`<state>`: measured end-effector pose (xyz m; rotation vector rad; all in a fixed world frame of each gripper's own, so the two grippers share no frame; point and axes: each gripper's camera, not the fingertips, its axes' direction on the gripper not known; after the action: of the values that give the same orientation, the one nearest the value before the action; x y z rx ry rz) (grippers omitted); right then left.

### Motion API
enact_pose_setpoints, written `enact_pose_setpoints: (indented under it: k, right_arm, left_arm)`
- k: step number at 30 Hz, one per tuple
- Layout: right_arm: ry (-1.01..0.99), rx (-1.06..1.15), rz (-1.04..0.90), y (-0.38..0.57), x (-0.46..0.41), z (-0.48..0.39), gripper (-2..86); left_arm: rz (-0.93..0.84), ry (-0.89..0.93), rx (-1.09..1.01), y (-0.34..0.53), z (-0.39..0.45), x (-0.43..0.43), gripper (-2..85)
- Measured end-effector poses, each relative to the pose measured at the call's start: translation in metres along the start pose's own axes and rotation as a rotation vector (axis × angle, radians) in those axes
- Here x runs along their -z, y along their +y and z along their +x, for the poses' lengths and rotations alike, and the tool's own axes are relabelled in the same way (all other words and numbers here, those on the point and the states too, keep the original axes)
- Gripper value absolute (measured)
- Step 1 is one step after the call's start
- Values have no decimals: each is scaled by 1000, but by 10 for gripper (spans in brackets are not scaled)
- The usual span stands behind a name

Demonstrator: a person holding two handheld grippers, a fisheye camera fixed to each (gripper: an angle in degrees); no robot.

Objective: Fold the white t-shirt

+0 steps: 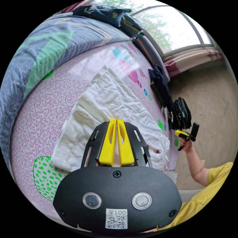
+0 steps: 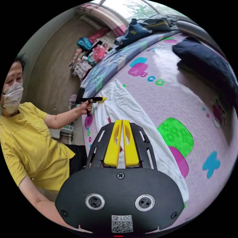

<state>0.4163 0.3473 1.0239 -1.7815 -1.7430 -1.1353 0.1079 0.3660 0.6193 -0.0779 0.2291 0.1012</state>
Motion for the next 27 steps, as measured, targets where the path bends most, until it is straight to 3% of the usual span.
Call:
enact_pose_setpoints:
  k: [7,14,20,24,27]
  right_arm:
    - [177,-187,17,97,43,18,4]
    - [38,-194,-111,149,19,40,4]
    - [169,-246,-175,158,-12,72,3]
    - [107,-194,-109,163,-4,66,4]
    - [-11,-101,13,159,19,53,6]
  left_arm:
    - [22,87,-77,11,50,16,-12]
    - [-306,323,-292,59,173,-88,-12]
    - [-419,288,-354,83,227,-148,-12]
    - [-396,233,-297,86,221,-138,-12]
    - [-262,221,-222,96,198,-88,-12]
